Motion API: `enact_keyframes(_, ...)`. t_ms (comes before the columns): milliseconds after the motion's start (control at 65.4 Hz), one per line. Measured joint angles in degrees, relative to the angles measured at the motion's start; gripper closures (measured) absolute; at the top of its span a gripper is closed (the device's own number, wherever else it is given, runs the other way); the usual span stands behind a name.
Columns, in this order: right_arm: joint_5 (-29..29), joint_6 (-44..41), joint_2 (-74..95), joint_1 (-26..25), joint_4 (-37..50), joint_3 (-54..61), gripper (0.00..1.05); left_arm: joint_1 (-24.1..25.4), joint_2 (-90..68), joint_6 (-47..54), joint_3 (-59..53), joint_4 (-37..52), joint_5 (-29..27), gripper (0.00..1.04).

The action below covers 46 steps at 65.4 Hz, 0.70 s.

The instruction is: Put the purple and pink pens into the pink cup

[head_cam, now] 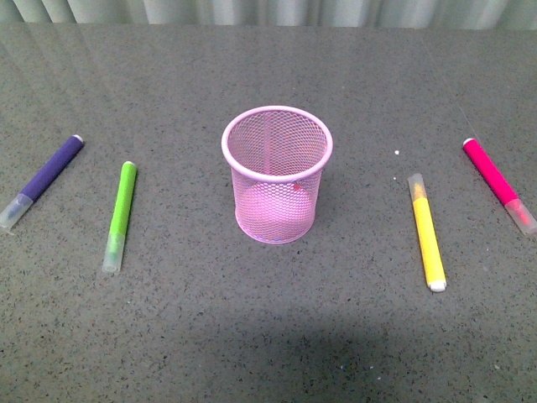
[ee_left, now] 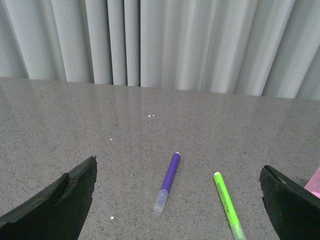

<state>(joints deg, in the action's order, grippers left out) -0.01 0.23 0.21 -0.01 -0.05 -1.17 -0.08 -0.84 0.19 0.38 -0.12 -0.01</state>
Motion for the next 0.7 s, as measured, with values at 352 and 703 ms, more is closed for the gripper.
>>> enact_keyframes(352,0.0,0.0,0.0,0.0,0.0,0.0,0.07,0.0,0.0,0.0,0.0,0.0,0.0,0.08)
enact_keyframes(703,0.0,0.0,0.0,0.0,0.0,0.0,0.07,0.0,0.0,0.0,0.0,0.0,0.0,0.08)
